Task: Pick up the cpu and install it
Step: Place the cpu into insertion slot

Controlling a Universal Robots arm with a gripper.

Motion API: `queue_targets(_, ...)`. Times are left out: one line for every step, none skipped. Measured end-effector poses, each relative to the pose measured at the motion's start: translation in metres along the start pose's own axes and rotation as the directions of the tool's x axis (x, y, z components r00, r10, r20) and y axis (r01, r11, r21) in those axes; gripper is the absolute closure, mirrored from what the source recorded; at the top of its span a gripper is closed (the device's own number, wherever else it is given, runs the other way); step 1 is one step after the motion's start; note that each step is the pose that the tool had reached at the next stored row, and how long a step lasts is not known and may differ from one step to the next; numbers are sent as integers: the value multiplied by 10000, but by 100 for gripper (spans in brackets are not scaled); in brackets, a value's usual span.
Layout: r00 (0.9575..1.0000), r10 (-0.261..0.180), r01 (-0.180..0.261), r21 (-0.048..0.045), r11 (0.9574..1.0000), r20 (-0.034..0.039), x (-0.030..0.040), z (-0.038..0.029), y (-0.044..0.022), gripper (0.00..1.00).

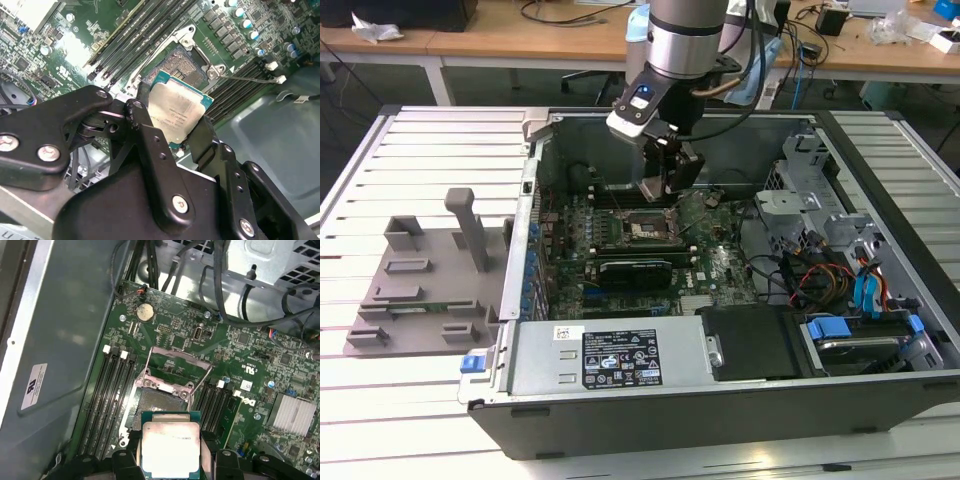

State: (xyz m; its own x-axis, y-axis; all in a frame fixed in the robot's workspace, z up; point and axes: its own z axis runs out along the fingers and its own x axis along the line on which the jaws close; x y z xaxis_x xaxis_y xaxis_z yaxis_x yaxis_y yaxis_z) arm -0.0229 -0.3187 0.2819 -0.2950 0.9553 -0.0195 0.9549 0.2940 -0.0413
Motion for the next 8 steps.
queue_targets(9998,184,-184,4,9998,-6,0,0,0,45)
queue_targets(9997,258,-258,6,9997,-8,0,1,0,45)
queue_targets(9993,367,-367,8,9993,-11,0,1,0,45)
queue_targets(9986,526,-526,11,9986,-18,0,1,0,45)
queue_targets(9983,587,-587,14,9983,-17,0,1,0,45)
queue_targets(9979,643,-643,16,9979,-16,0,1,0,45)
queue_targets(9974,714,-714,18,9974,-17,0,1,0,45)
queue_targets(9972,754,-754,20,9972,-16,0,1,0,45)
